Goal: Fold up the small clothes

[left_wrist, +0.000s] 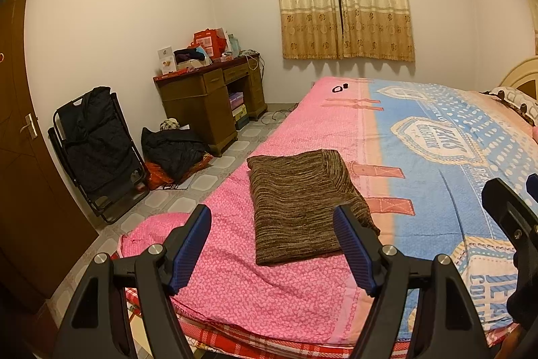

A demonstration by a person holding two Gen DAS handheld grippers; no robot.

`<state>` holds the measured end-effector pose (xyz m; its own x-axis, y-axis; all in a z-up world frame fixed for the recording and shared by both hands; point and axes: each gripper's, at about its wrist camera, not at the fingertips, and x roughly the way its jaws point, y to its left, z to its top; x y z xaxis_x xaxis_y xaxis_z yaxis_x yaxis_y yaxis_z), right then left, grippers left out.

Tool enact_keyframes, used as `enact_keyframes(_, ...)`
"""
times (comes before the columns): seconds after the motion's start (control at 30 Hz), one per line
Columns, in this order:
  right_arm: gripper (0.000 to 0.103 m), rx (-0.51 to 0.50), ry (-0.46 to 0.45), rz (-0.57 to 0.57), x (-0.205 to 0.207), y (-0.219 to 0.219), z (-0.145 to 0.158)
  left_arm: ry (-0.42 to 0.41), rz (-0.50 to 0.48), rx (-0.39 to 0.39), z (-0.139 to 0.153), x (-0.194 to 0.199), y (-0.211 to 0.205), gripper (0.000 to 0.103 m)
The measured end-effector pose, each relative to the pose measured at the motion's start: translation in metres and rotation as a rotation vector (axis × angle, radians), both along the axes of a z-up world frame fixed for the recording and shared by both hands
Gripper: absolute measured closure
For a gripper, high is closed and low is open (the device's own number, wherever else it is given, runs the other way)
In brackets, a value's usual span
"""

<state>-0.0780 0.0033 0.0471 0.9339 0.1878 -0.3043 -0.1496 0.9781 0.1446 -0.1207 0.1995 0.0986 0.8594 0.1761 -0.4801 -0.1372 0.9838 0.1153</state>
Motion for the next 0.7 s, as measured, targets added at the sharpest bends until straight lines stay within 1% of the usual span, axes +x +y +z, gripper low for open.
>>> enact_keyframes(0.27, 0.0, 0.0, -0.001, 0.001, 0.0, 0.001, 0.0, -0.018, -0.009, 0.001, 0.002, -0.001, 0.002, 0.027)
enact_keyframes(0.37, 0.0, -0.001, -0.004, 0.001, 0.001, 0.002, 0.001, 0.001, -0.031, -0.027, 0.0, 0.003, 0.005, 0.027)
enact_keyframes(0.43, 0.0, -0.004, -0.004, 0.001, 0.0, 0.003, 0.001, 0.006, -0.038, -0.055, -0.003, 0.006, 0.008, 0.022)
enact_keyframes(0.47, 0.0, -0.006, -0.004, 0.001, 0.001, 0.004, 0.001, 0.002, -0.039, -0.067, -0.004, 0.007, 0.01, 0.015)
enact_keyframes(0.53, 0.0, -0.008, -0.004, 0.002, 0.002, 0.005, 0.002, -0.008, -0.041, -0.075, -0.004, 0.007, 0.011, 0.014)
enact_keyframes(0.63, 0.0, -0.01, 0.002, 0.005, 0.004, 0.007, 0.001, -0.02, -0.031, -0.051, -0.003, 0.006, 0.01, 0.014)
enact_keyframes(0.7, 0.0, -0.007, 0.008, 0.007, 0.007, 0.008, 0.001, -0.015, -0.031, -0.057, -0.004, 0.007, 0.011, 0.013)
